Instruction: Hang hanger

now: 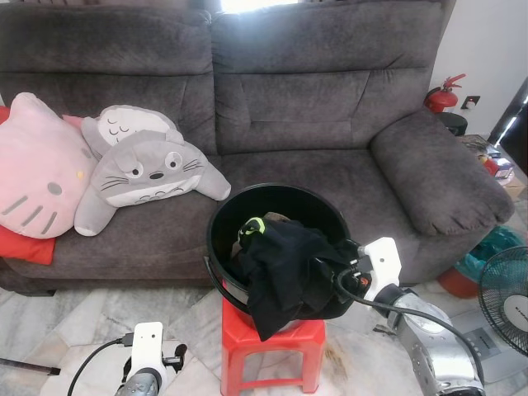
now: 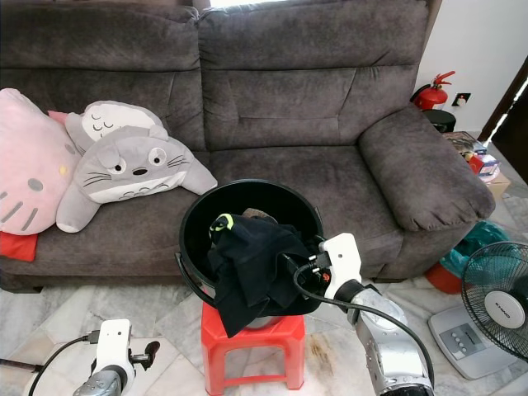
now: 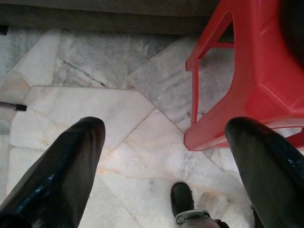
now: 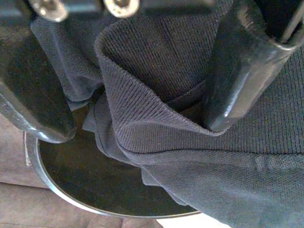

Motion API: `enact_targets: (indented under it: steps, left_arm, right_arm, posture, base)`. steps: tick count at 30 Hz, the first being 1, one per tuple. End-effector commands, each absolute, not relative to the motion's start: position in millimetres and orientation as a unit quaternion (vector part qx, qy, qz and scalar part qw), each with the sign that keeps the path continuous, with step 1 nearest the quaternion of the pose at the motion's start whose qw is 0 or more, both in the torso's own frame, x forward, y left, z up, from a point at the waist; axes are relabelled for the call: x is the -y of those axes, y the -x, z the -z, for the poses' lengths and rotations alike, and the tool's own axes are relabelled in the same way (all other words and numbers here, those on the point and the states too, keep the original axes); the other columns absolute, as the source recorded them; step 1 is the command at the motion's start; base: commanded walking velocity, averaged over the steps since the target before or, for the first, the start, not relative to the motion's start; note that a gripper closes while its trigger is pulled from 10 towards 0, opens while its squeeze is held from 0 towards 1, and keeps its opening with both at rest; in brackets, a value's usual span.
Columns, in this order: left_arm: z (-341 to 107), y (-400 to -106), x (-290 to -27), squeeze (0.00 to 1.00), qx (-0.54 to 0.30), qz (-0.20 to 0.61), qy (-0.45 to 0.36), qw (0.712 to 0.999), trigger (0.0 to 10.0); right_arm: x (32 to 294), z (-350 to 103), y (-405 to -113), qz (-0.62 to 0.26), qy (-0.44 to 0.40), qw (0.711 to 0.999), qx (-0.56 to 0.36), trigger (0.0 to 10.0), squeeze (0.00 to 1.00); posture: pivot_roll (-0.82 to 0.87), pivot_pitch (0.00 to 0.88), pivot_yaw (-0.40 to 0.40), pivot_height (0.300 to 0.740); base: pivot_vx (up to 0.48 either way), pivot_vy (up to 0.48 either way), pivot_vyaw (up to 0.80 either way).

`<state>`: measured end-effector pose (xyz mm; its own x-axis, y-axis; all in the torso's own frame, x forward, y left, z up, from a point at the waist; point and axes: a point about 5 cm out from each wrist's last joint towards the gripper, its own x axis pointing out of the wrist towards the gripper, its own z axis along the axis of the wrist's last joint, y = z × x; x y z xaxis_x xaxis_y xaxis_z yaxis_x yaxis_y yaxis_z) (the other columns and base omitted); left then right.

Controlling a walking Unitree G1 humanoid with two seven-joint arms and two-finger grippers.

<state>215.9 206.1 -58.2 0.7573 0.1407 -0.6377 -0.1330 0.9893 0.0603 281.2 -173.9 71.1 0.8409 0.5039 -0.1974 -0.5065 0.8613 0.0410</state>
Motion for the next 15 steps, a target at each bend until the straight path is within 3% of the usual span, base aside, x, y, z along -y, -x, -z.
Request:
enact_targets:
  steps: [1,2,3,5,15]
  left_arm:
    - [58.2,-216.7,-205.3,0.0,-0.343,-0.075,-0.006,0.936,10.0]
    - [58.2,-216.7,-205.3,0.0,-0.343,-0.075,-0.006,0.936,10.0]
    - [58.3,-216.7,-205.2,0.0,-0.343,-0.075,-0.006,0.936,10.0]
    - [58.3,-216.5,-205.2,0.0,-0.343,-0.076,-0.006,0.936,10.0]
    - [58.3,-216.7,-205.0,0.0,-0.343,-0.075,-0.007,0.936,10.0]
  right_arm:
    - [174.0,-69.9,-283.2,-0.265,0.014,0.959,-0.103,10.0,0.0]
    - [173.4,-68.8,-283.0,-0.27,0.017,0.957,-0.103,10.0,0.0]
    - [172.7,-68.1,-282.8,-0.273,0.014,0.956,-0.102,5.1,0.0]
    - [172.3,-67.6,-282.6,-0.276,0.012,0.956,-0.1,0.0,0.0]
    - [174.1,-62.7,-283.1,-0.275,0.018,0.956,-0.105,0.0,0.0]
  posture:
    - [-0.16,0.0,0.009,0.716]
    - [-0.16,0.0,0.009,0.716]
    - [-0.16,0.0,0.008,0.716]
    - [-0.16,0.0,0.007,0.716]
    - [-0.16,0.0,0.007,0.716]
  base:
    - [0.0,0.0,0.0]
    - [0.0,0.0,0.0]
    - [0.0,0.0,0.0]
    - [0.0,0.0,0.0]
    - [0.0,0.0,0.0]
